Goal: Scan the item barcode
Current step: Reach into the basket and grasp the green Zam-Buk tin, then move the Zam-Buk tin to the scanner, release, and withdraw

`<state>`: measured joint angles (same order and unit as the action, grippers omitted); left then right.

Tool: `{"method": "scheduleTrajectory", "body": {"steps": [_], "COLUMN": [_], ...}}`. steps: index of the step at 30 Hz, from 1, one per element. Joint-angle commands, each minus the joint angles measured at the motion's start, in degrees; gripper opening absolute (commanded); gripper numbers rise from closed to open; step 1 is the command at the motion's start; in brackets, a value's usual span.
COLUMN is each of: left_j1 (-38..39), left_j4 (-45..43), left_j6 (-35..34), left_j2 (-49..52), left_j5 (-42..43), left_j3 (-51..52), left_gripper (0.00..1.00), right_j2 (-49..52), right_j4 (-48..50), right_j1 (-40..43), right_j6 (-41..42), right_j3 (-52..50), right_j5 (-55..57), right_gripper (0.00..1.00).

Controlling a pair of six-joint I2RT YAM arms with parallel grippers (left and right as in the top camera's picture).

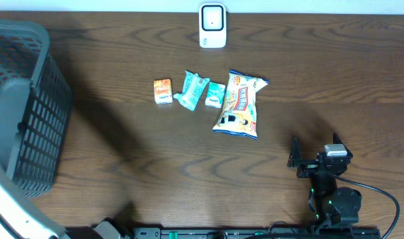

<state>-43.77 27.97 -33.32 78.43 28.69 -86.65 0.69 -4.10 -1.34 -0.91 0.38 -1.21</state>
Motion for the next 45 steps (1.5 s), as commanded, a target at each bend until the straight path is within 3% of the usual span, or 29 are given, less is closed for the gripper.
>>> {"method": "scheduleTrajectory", "body": {"steps": [1, 4, 10, 21, 29, 36, 41, 44, 45], "left_j1": [7.1, 14.6, 30.0, 48.7, 53.0, 52.8, 51.0, 49.0, 48.3], "left_j4": [-0.5, -0.5, -0.9, 14.8, 23.8, 26.3, 27.7, 28.1, 28.1], "left_j6": [-2.1, -0.8, 8.1, 13.3, 13.4, 13.4, 13.4, 13.4, 13.4], "left_j2": [-0.9, -0.4, 3.6, 16.9, 27.5, 32.7, 31.0, 28.8, 27.8], "left_j5": [8.4, 7.9, 6.0, -19.3, -24.3, -27.1, -34.8, -34.7, -34.7], "left_j3": [0.1, 0.1, 0.1, 0.1, 0.2, 0.2, -1.0, -2.6, -3.0], "left_gripper": [0.52, 0.52, 0.52, 0.53, 0.54, 0.64, 0.79, 0.99, 0.98], "right_j2": [-0.3, -0.3, -0.3, -0.3, -0.3, -0.3, -0.3, -0.3, -0.3], "right_j4": [-0.3, -0.3, -0.3, -0.3, -0.3, -0.3, -0.3, -0.3, -0.3], "right_j1": [0.2, 0.2, 0.2, 0.2, 0.2, 0.2, 0.2, 0.2, 0.2], "right_j6": [0.0, 0.0, 0.0, 0.0, 0.0, 0.0, 0.0, 0.0, 0.0], "right_j3": [0.0, 0.0, 0.0, 0.0, 0.0, 0.0, 0.0, 0.0, 0.0], "right_j5": [0.4, 0.4, 0.4, 0.4, 0.4, 0.4, 0.4, 0.4, 0.4], "right_gripper": [0.99, 0.99, 0.99, 0.99, 0.99, 0.99, 0.99, 0.99, 0.99]}}
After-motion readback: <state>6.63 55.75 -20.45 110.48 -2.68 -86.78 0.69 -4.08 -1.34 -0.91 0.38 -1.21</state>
